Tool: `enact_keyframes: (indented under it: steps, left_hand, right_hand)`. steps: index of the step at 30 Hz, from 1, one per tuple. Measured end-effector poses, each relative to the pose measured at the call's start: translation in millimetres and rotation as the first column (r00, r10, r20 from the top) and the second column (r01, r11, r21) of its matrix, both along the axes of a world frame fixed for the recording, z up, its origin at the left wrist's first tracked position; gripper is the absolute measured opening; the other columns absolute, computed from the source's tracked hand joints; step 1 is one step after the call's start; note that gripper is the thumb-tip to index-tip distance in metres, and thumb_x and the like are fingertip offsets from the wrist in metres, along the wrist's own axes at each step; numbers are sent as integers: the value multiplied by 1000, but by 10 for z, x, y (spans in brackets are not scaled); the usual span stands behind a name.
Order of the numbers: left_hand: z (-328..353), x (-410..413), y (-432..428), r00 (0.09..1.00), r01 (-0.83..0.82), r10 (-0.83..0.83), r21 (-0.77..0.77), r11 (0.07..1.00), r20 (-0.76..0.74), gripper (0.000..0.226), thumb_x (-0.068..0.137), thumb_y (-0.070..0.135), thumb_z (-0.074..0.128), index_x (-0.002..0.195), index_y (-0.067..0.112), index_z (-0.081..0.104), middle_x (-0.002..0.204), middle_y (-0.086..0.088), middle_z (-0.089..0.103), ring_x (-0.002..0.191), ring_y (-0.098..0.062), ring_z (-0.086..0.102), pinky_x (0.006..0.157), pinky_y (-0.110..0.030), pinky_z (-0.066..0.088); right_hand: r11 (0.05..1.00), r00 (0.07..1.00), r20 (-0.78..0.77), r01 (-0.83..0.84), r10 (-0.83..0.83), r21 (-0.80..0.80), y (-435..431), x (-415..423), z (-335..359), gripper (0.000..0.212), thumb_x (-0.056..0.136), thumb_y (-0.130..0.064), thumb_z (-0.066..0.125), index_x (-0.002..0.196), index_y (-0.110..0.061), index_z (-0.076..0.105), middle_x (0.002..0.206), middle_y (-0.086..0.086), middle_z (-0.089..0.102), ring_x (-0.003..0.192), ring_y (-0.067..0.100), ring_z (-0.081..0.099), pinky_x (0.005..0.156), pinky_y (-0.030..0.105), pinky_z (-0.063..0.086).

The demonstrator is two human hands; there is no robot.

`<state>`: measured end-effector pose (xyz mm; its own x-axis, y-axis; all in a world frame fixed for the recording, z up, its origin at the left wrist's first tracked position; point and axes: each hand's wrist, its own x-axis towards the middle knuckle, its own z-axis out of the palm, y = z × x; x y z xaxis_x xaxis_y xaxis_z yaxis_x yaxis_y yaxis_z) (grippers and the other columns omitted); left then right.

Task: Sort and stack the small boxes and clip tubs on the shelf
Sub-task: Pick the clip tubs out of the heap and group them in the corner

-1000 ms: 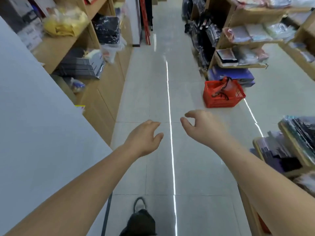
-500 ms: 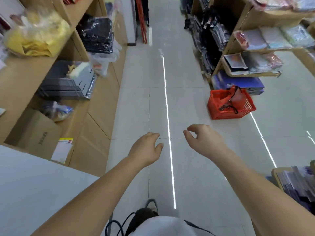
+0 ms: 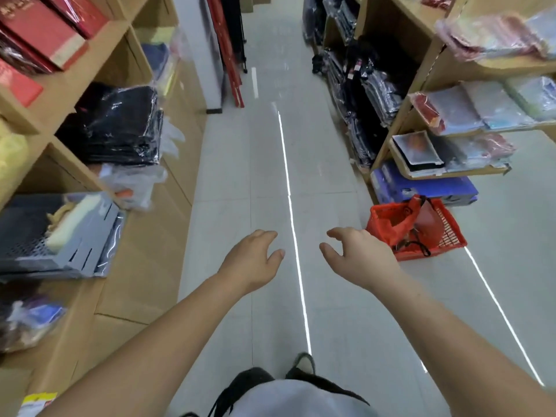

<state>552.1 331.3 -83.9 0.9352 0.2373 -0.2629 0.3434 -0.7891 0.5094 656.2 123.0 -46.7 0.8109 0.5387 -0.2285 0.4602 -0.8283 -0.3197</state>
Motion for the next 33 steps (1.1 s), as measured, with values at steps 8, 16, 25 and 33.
enact_keyframes:
  steps: [8,16,25,33]
  left_hand:
    - [202,1788,1065,993,-84,83,14,996,88,57,104,45,47,153,19,39,155,3,43,141,-16,42,114,-31,35]
    - [207,3960,2089,993,-15,14,6,1000,117,50,104,41,47,148,17,46,147,1,50,133,-20,49,108,-34,42]
    - [131,6410,2520,987,157,-155,-48,986,47,46,105,41,46,143,17,52,143,2,54,131,-19,50,107,-35,42]
    - [71,8499,2807,986,163,-160,-55,985,55,43,102,42,52,139,20,55,133,5,60,126,-12,54,102,-34,46]
  right_hand:
    - [997,998,-18,-66,67,33,1111,1996,26,50,97,-53,45,139,-27,53,132,-6,62,117,18,60,90,39,53]
    - [1000,1000,25,-13,12,3,2152,3862,-71,46,98,-51,45,135,-25,57,132,-7,63,117,17,61,88,35,52]
    - [986,985,57,164,-162,-31,2407,6020,41,44,98,-52,44,132,-28,60,131,-11,62,120,15,58,89,36,51]
    - [982,981,52,188,-187,-20,2592,8127,-111,37,96,-53,45,116,-28,63,113,-12,65,106,13,60,71,28,38]
